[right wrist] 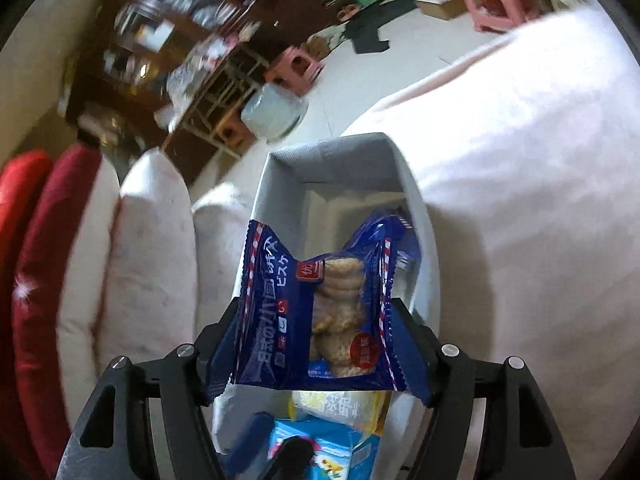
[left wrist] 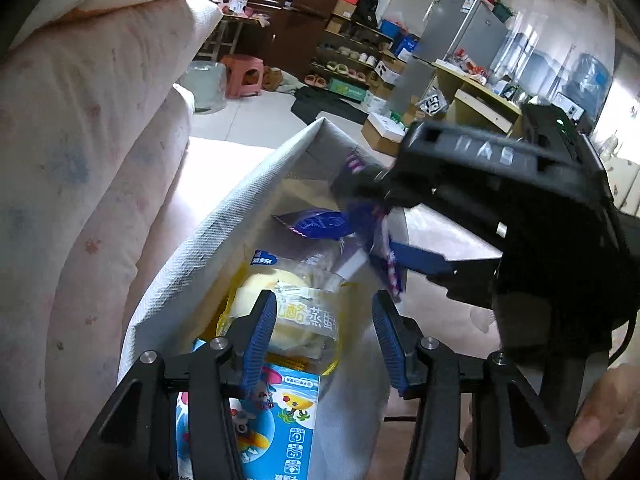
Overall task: Organize objects
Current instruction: 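Open the right gripper to drop the blue biscuit packet into the white box, then move the right gripper to the grey plaid cloth and grasp it, then lift the plaid cloth with the right gripper while the left gripper approaches the clear jar, then close the left gripper around the clear plastic jar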
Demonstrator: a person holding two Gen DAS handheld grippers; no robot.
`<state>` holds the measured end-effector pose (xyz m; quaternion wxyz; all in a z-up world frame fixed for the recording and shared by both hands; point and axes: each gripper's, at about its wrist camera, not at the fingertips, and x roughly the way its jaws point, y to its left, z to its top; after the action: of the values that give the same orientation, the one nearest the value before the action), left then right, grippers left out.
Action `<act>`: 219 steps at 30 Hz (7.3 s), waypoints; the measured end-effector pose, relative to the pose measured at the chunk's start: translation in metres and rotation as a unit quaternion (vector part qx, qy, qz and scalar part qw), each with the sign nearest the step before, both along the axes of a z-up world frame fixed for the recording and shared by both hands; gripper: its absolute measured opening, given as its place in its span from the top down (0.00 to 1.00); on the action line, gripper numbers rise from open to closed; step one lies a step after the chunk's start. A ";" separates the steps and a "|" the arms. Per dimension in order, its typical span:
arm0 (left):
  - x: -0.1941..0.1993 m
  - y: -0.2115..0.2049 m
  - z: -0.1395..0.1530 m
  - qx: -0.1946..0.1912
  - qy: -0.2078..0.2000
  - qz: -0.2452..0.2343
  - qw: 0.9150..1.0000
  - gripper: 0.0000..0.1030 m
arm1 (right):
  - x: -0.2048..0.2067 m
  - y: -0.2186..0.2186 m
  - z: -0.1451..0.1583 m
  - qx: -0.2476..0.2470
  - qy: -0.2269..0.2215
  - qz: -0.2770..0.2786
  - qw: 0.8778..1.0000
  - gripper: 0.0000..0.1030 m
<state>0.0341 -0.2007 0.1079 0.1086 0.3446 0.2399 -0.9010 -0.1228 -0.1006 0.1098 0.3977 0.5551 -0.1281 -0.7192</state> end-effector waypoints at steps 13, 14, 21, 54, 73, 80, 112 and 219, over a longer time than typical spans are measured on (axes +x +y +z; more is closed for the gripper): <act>-0.045 -0.026 -0.008 -0.024 -0.036 0.047 0.998 0.57 | 0.019 0.016 0.020 -0.001 0.037 0.017 0.999 0.33; -0.042 -0.024 -0.007 -0.028 -0.032 0.047 0.998 0.57 | 0.017 0.020 0.023 -0.006 0.038 0.011 0.999 0.33; -0.036 -0.002 -0.003 -0.058 -0.030 0.015 0.998 0.57 | 0.017 0.060 0.037 -0.010 0.078 -0.006 0.997 0.33; -0.078 0.199 -0.048 -0.097 -0.046 -0.220 0.970 0.57 | 0.042 0.412 0.042 0.134 0.262 -0.197 0.935 0.33; -0.054 0.211 -0.106 -0.137 -0.055 -0.216 0.965 0.49 | 0.007 0.312 -0.026 0.104 0.259 -0.211 0.937 0.33; -0.056 0.224 -0.108 -0.149 -0.062 -0.252 0.954 0.23 | -0.015 0.290 -0.049 0.155 0.253 -0.188 0.936 0.35; -0.052 0.227 -0.107 -0.159 -0.066 -0.253 0.952 0.22 | 0.033 0.324 -0.069 0.153 0.160 -0.008 0.975 0.77; -0.057 0.197 -0.079 -0.238 -0.107 -0.125 0.957 0.57 | 0.010 0.287 -0.079 0.057 0.228 0.129 0.964 0.57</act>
<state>-0.0228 -0.0035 0.0292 0.0993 0.4308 -0.0392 -0.8961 -0.1133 0.1861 0.0305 0.4730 0.4103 0.0797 -0.7756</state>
